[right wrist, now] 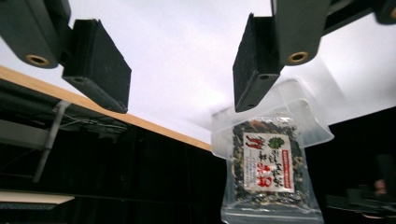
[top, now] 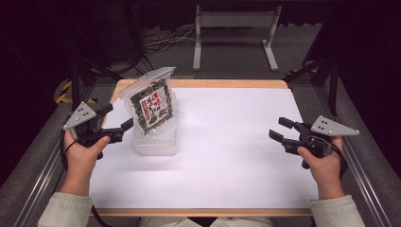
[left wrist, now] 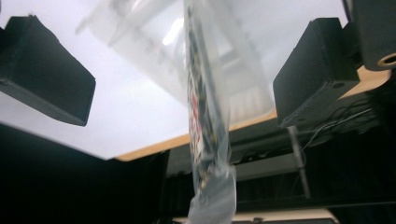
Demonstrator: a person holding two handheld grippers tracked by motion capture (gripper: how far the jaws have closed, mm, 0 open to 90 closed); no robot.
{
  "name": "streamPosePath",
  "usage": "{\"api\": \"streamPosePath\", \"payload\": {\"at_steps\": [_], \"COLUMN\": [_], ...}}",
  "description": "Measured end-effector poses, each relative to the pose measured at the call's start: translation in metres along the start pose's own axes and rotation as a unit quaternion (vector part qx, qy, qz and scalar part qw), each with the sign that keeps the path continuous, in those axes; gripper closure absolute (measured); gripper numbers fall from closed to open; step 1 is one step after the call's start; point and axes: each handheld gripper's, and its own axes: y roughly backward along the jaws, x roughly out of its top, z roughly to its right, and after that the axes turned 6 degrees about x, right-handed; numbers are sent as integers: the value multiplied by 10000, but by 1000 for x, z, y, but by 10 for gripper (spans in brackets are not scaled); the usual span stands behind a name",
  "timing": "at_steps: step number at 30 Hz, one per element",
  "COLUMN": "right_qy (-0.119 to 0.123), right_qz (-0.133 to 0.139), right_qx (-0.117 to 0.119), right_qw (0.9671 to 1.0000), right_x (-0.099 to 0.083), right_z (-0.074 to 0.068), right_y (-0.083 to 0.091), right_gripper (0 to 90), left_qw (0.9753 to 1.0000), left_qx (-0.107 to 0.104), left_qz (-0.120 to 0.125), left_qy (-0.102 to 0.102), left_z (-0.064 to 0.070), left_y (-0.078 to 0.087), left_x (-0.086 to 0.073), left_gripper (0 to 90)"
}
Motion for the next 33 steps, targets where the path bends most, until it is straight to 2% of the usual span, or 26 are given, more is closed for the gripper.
{"api": "streamPosePath", "payload": {"at_steps": [7,11,15,19,21,29,31,33], "right_qy": [-48,-105,-184,-214,-170,-291,-264,-406], "right_qz": [-263,-362,-424,-540,-599,-702,-785,-819], "right_qx": [-222,-333,-413,-470,-512,-596,-623,-597], "right_qw": [9994,9987,9981,9972,9967,9953,9946,9940], "right_x": [-19,-29,-39,-48,-53,-73,-79,-86], "right_z": [4,7,8,8,8,8,8,7], "right_y": [9,14,17,17,16,14,12,10], "right_gripper": [319,299,284,276,273,271,271,271], "left_qw": [9997,9990,9978,9963,9963,9948,9943,9933], "left_qx": [-83,-189,-265,-373,-363,-362,-383,-389], "left_qz": [-207,-406,-614,-725,-754,-945,-979,-1055], "left_qy": [-59,68,47,259,218,151,192,263], "left_z": [8,14,20,21,22,23,22,20], "left_y": [22,28,25,21,21,17,14,12], "left_x": [-22,-39,-58,-78,-85,-106,-114,-120], "left_gripper": [50,49,47,47,48,47,59,67]}}
